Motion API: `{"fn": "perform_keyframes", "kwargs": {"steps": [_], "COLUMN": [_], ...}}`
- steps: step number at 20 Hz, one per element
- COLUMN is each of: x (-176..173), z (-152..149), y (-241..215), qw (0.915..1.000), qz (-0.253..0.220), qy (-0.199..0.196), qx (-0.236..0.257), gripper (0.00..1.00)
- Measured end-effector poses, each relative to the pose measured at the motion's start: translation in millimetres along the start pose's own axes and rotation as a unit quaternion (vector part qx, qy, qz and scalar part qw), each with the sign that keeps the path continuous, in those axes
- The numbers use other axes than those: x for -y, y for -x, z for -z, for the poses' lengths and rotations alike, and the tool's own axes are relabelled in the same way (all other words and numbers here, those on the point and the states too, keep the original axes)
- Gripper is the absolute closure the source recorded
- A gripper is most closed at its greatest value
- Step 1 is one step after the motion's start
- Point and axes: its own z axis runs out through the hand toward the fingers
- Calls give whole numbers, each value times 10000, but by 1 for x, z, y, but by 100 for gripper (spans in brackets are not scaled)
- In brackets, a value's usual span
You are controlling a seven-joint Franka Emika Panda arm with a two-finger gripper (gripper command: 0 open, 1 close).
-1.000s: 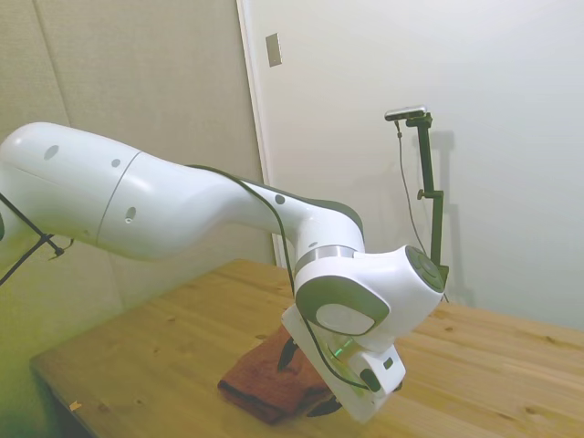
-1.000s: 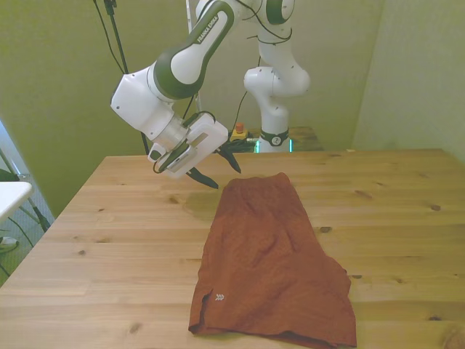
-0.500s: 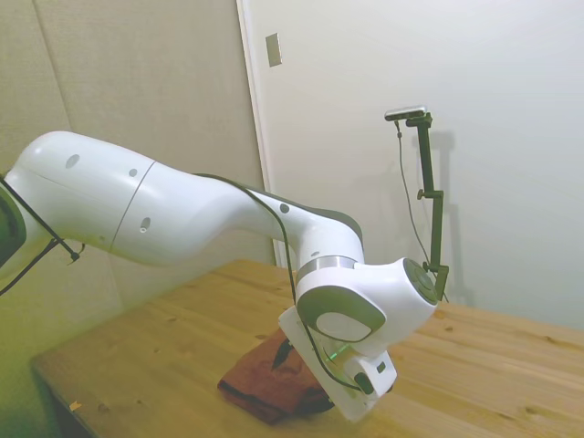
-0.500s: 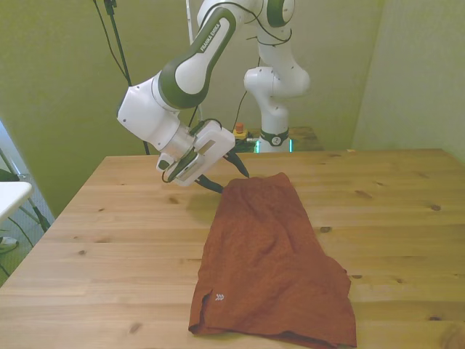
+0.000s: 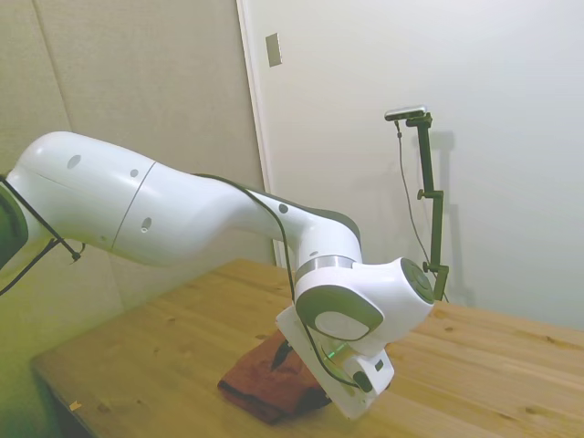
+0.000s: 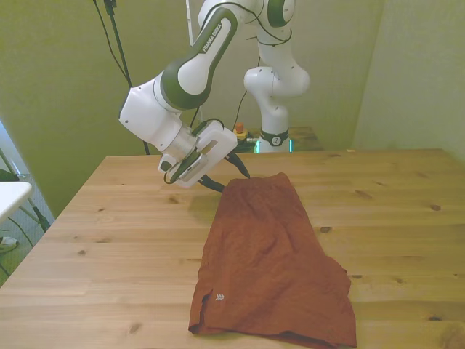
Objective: Unfold the shorts
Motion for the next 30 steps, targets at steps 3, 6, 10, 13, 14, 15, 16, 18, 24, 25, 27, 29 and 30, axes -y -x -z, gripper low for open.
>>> {"fn": "perform_keyframes", "kwargs": {"steps": [3, 6, 10, 13, 14, 15, 16, 18, 24, 25, 27, 29, 30], "x": [0, 1, 0, 0, -1, -1, -2, -3, 3, 8, 25, 51, 66], "z": [-1, -1, -3, -3, -3, -3, -2, 0, 8, 11, 17, 19, 16], "y": [0, 0, 0, 0, 0, 0, 0, 0, 8, 13, 29, 50, 60], "qw": [10000, 10000, 10000, 10000, 10000, 10000, 10000, 10000, 9999, 9998, 9993, 9983, 9977], "qz": [10, 18, 11, 7, 5, -1, -7, -12, 67, 127, 307, 518, 611], "qy": [4, 7, 8, 10, 10, 9, 6, -2, -9, 1, 23, 92, 152], "qx": [8, 12, 12, 6, 3, 1, -3, -22, -98, -129, -200, -245, -251], "gripper": [100, 100, 100, 100, 100, 100, 100, 100, 100, 100, 100, 100, 100]}}
